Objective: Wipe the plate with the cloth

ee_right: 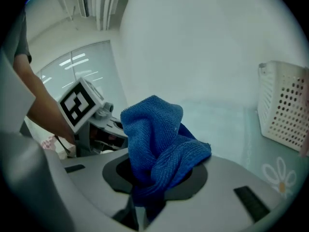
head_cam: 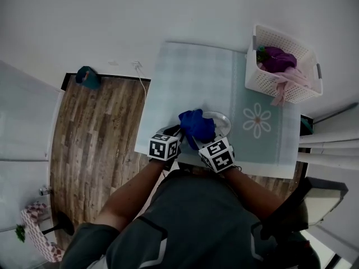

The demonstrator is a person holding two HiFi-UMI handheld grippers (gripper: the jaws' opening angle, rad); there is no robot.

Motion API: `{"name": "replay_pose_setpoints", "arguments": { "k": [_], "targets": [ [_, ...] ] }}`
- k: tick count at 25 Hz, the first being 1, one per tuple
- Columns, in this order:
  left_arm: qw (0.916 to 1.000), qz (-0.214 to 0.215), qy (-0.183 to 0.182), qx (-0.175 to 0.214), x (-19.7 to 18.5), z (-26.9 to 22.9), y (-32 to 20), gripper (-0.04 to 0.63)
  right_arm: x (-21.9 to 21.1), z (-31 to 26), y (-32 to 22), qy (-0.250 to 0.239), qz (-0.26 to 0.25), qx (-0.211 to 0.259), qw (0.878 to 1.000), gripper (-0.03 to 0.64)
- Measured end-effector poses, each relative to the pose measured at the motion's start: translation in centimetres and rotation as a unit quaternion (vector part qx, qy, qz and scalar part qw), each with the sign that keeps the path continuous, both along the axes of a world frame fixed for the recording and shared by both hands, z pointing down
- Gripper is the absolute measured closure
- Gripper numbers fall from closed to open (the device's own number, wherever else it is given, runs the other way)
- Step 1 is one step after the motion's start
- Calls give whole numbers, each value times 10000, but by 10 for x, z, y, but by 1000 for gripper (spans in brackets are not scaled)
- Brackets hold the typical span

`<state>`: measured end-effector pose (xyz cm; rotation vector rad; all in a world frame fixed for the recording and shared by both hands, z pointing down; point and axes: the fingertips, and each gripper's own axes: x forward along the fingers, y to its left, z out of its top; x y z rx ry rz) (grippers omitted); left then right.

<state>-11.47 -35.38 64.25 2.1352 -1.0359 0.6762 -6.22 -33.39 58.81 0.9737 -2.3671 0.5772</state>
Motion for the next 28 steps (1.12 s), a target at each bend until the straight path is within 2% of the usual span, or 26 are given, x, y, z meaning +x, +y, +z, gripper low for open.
{"name": "replay_pose_setpoints", "arguments": {
  "k": [4,10,15,24,28],
  "targets": [
    [9999,78,-124,-44,-5,3,6,502,-5,34,6,457,-263,-100,9986,499],
    [9995,-53,268,-179,15,-2,7,502,45,35,12,452,295,-99,9985,499],
    [9995,203,258,-6,36,-6,6,502,85,36,17,386,670,-84,9970,499],
    [9996,-39,273,93,33,-8,2,502,143,41,21,548,1177,-92,9915,499],
    [9966,-398,712,96,27,-23,-5,502,150,30,21,405,1198,-17,9920,499]
  ]
}}
